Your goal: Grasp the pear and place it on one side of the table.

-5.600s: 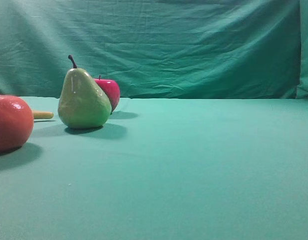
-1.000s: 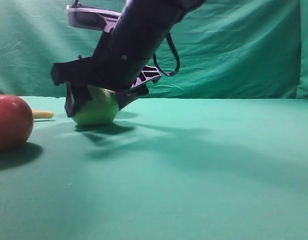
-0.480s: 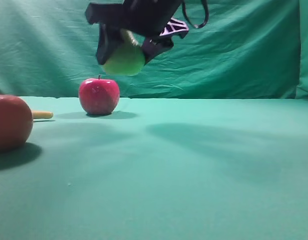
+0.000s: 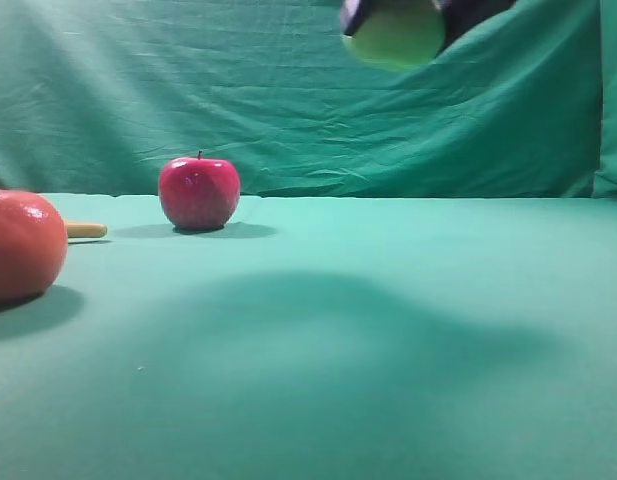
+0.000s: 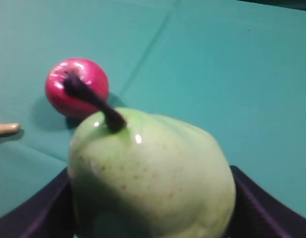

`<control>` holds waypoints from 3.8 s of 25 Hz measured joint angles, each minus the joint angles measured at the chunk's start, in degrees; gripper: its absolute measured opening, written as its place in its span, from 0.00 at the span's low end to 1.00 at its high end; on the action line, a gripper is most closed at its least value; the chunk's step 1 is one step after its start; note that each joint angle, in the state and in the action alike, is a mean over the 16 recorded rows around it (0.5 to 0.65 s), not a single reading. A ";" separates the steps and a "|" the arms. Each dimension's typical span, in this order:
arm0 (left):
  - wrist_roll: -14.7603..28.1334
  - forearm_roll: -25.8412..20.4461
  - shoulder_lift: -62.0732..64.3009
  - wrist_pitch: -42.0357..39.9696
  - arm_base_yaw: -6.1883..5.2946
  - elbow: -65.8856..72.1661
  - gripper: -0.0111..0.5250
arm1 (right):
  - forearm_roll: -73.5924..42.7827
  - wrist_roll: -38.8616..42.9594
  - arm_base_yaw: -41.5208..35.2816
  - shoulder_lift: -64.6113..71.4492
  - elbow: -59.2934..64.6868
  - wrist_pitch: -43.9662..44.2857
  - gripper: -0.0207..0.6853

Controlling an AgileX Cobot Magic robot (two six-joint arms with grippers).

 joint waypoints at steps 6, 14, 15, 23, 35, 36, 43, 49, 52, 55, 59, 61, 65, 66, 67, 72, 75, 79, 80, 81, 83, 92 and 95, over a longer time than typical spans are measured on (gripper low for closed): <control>0.00 0.00 0.00 0.00 0.00 0.00 0.02 | -0.01 0.90 -3.12 2.08 8.49 -8.60 0.74; 0.00 0.00 0.00 0.00 0.00 0.00 0.02 | -0.10 0.78 -3.86 7.25 12.36 -18.31 0.74; 0.00 0.00 0.00 0.00 0.00 0.00 0.02 | -0.11 0.77 -3.86 7.78 12.45 -19.11 0.75; 0.00 0.00 0.00 0.00 0.00 0.00 0.02 | -0.19 0.54 -3.89 8.06 12.53 -21.47 0.86; 0.00 0.00 0.00 0.00 0.00 0.00 0.02 | -0.19 -0.81 -3.89 -5.74 12.62 -12.97 0.67; 0.00 0.00 0.00 0.00 0.00 0.00 0.02 | -0.19 -0.92 -3.89 -7.73 12.65 -11.85 0.62; 0.00 0.00 0.00 0.00 0.00 0.00 0.02 | -0.19 -1.21 -3.89 -23.91 12.89 -3.88 0.23; 0.00 0.00 0.00 0.00 0.00 0.00 0.02 | -0.26 -1.25 -3.89 -37.24 13.13 1.11 0.05; 0.00 0.00 0.00 0.00 0.00 0.00 0.02 | -0.55 -1.30 -3.89 -42.36 13.18 2.77 0.03; 0.00 0.00 0.00 0.00 0.00 0.00 0.02 | -1.51 -1.37 -3.89 -46.13 13.23 4.89 0.03; 0.00 0.00 0.00 0.00 0.00 0.00 0.02 | -3.64 -1.51 -3.89 -49.30 13.36 10.16 0.03; 0.00 0.00 0.00 0.00 0.00 0.00 0.02 | -4.90 -1.58 -3.97 -50.46 13.67 13.14 0.03; 0.00 0.00 0.00 0.00 0.00 0.00 0.02 | -7.43 -1.72 -4.93 -53.11 15.42 18.56 0.03; 0.00 0.00 0.00 0.00 0.00 0.00 0.02 | -8.03 -1.75 -5.40 -53.96 16.17 19.78 0.03; 0.00 0.00 0.00 0.00 0.00 0.00 0.02 | -8.59 -1.76 -5.98 -54.88 17.01 20.95 0.03; 0.00 0.00 0.00 0.00 0.00 0.00 0.02 | -10.25 -1.82 -10.01 -61.37 22.66 24.70 0.03; 0.00 0.00 0.00 0.00 0.00 0.00 0.02 | -10.53 -1.83 -13.01 -66.72 26.92 24.43 0.03; 0.00 0.00 0.00 0.00 0.00 0.00 0.02 | -10.57 -1.83 -16.80 -74.06 32.77 23.24 0.03; 0.00 0.00 0.00 0.00 0.00 0.00 0.02 | -10.57 -1.83 -17.56 -75.78 34.17 22.96 0.03; 0.00 0.00 0.00 0.00 0.00 0.00 0.02 | -10.57 -1.83 -18.24 -77.41 35.50 22.69 0.03; 0.00 0.00 0.00 0.00 0.00 0.00 0.02 | -10.56 -1.83 -19.28 -80.31 37.95 22.18 0.03; 0.00 0.00 0.00 0.00 0.00 0.00 0.02 | -10.29 -1.83 -20.61 -86.89 44.75 19.43 0.03; 0.00 0.00 0.00 0.00 0.00 0.00 0.02 | -10.18 -1.83 -20.59 -87.31 45.68 18.75 0.03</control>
